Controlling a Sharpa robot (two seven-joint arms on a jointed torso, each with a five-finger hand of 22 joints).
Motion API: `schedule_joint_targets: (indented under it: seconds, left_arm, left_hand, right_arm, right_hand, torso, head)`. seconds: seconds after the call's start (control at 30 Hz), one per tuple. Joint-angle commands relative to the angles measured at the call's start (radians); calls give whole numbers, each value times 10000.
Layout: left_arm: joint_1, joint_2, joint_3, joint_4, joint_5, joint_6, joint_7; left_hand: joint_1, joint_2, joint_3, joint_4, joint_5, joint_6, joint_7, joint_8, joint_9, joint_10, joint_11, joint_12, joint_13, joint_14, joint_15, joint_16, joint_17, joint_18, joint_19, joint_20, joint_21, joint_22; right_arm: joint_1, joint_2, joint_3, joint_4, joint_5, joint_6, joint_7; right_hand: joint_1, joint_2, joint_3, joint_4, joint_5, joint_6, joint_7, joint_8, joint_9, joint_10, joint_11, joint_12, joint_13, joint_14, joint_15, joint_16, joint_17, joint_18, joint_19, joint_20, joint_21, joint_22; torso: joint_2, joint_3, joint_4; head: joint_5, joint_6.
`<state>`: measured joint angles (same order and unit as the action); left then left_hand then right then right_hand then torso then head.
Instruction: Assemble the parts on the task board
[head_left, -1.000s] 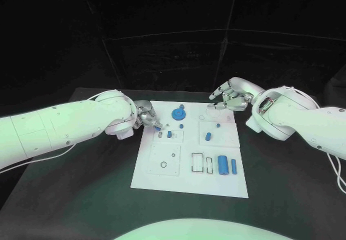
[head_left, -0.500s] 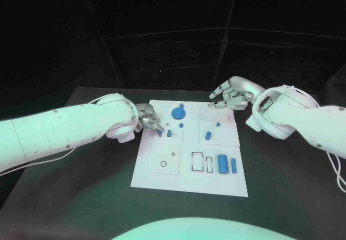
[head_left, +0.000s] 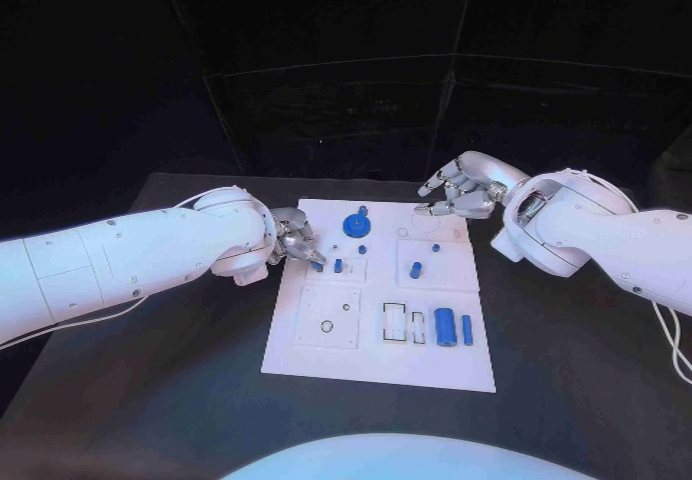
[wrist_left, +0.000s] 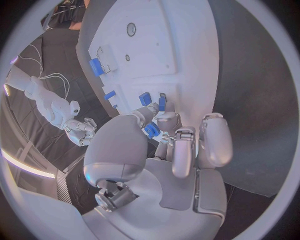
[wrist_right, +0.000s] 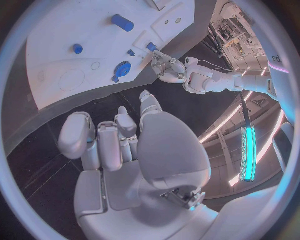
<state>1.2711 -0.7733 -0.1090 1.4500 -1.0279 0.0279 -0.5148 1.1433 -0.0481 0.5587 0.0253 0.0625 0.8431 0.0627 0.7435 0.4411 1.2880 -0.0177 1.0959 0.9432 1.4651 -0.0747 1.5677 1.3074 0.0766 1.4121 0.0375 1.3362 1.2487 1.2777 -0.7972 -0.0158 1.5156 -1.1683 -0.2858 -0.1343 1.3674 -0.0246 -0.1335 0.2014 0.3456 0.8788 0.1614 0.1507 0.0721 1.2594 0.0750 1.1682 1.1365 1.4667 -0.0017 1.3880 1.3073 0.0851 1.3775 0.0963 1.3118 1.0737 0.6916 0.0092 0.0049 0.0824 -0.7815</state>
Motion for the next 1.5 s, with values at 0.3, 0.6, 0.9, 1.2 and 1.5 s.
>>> schedule_joint_targets:
  seconds: [0.3,0.6,0.9,1.2,1.5]
  left_arm:
    - [8,61,0,-29,-160,515,-198]
    - [8,78,-1,-27,-161,586,-200]
    - [9,142,-2,-114,-149,528,-199]
    - [10,242,-1,-269,-144,546,-242]
    - [13,308,1,-373,-143,547,-276]
  left_hand:
    - [-2,-11,1225,-1137,62,19,-72,55,22,88,-12,51,1,1057,-8,31,2634,-22,60,-11,21,1]
    - [-21,-36,1244,-1143,71,24,-76,70,26,95,-15,59,9,1057,-10,31,2634,-22,60,-12,21,2]
    - [-973,-126,918,-460,-58,225,-165,200,18,187,-64,187,99,1057,-36,31,2634,-28,72,-29,22,37]
    - [-1562,-270,422,-52,-61,407,-234,256,-26,309,-120,450,371,1057,-91,31,2634,-28,84,-79,15,59]
    - [-1711,-293,334,39,-59,467,-260,286,-30,349,-141,527,449,1057,-109,31,2634,-33,97,-97,27,84]
  right_arm:
    - [19,10,5,3,25,73,41]
    - [19,1,5,10,25,69,42]
    - [19,-10,5,21,25,74,76]
    - [18,28,5,-10,25,85,110]
    - [17,57,4,-32,25,77,130]
  right_hand:
    - [102,-27,-42,-9,24,-29,-12,50,-6,-64,-37,39,-11,469,-86,-42,11,85,-19,-31,-63,-10]
    - [102,-27,-42,-9,24,-29,-12,50,-6,-64,-37,39,-11,469,-86,-42,11,85,-19,-31,-63,-10]
    - [112,-5,-50,4,50,-32,-12,56,-7,-60,-39,46,-7,466,-87,-55,-3,87,-22,-33,-71,-23]
    - [112,-5,-50,4,50,-32,-12,56,-7,-60,-39,46,-7,466,-87,-55,-3,87,-22,-33,-71,-23]
    - [109,3,-54,13,59,-33,-11,59,-7,-67,-39,38,-18,466,-87,-56,-2,88,-25,-33,-77,-32]
  torso:
    - [4,-1,1]
    - [0,0,8]
    - [-4,2,3]
    - [-1,-4,0]
    - [1,-1,-3]
  head:
    - [8,-20]
    - [1,-38]
    - [7,-37]
    - [-18,-35]
    - [-26,-36]
